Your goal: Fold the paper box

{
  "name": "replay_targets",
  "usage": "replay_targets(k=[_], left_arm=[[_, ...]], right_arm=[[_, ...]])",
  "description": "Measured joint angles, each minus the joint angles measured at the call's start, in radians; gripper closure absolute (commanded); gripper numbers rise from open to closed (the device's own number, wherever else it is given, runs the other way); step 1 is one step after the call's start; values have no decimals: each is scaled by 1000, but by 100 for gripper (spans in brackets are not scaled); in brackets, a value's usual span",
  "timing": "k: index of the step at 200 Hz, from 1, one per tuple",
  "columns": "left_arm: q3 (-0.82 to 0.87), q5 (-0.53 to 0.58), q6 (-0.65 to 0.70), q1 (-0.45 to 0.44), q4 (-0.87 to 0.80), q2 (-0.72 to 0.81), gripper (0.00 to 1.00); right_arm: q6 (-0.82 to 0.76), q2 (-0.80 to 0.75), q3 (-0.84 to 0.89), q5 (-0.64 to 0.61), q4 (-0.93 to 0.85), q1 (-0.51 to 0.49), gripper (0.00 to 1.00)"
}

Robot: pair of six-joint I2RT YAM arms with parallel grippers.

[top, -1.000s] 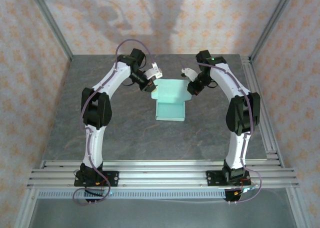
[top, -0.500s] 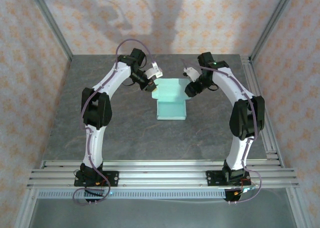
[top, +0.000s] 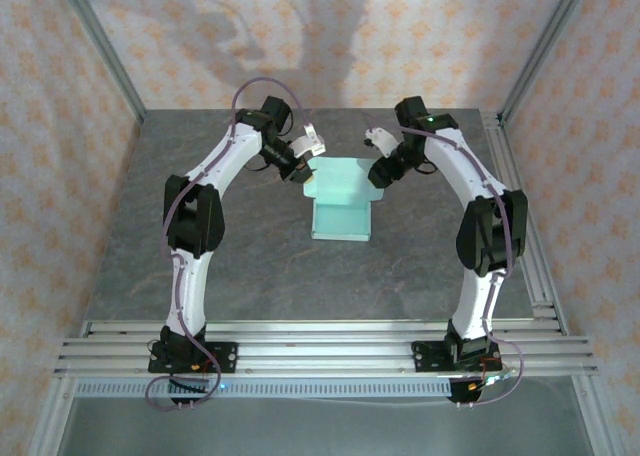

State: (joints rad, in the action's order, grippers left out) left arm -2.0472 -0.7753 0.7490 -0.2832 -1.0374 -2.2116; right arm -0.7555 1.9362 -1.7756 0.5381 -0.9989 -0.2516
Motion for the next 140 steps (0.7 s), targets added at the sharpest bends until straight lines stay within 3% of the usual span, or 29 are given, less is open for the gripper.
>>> replay_targets(k=[20, 59, 94, 140], left_arm=[[0, -3, 3, 0, 0, -1, 100], [-4, -3, 6, 0, -5, -2, 100], [-14, -2, 12, 0, -16, -3, 100], [-14, -3, 4, 0, -17, -4, 100]], right_arm=[[-12, 26, -15, 15, -23, 0, 69], [-21, 55, -20, 24, -56, 0, 76], [-25, 55, -35, 27, -71, 0, 100], [-19, 55, -39, 30, -79, 2, 100]])
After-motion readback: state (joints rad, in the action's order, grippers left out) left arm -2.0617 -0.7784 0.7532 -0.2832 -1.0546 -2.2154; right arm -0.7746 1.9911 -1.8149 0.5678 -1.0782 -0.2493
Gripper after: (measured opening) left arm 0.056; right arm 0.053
